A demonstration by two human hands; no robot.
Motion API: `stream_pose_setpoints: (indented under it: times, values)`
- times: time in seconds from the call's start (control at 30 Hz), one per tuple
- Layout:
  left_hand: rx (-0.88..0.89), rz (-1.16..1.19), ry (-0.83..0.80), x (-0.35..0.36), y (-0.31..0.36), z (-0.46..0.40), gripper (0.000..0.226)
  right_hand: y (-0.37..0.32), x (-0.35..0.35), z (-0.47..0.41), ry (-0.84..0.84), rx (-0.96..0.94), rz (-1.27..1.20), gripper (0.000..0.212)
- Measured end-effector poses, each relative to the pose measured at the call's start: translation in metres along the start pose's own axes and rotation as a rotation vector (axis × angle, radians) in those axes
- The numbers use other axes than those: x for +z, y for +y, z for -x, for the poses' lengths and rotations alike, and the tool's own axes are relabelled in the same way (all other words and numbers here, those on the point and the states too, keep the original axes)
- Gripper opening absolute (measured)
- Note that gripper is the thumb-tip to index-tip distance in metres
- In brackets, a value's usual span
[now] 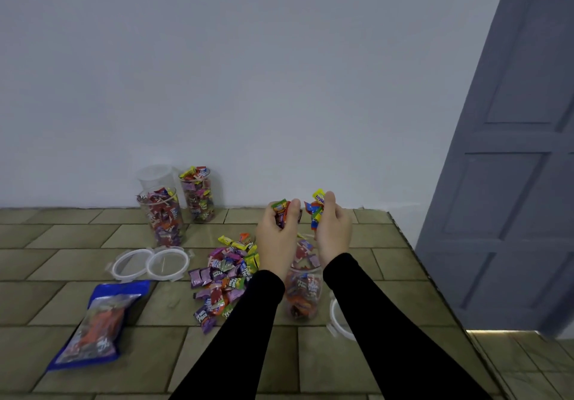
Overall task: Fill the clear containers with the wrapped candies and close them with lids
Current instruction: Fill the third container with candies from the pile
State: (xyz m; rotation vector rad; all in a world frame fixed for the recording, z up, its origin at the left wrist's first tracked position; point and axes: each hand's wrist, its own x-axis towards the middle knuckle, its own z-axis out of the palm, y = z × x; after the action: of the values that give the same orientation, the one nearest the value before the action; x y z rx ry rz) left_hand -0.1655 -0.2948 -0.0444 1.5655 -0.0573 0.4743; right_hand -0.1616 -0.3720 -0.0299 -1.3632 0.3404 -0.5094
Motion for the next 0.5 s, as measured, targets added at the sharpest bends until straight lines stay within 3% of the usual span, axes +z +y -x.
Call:
stream_pose_setpoints:
  times: [0.2,0.5]
  values:
    - [0.045,-0.119,-0.046,0.0024,0.0009,0.0019,0.030,0.0038,-0.0016,-0.0038,-0.035,-0.025,0.011,0.055]
    - [0.012,-0.111,-0.039,0.0025,-0.0040,0.0020,0.035,0.0067,-0.0024,-0.0068,-0.013,0.016,-0.023,0.049]
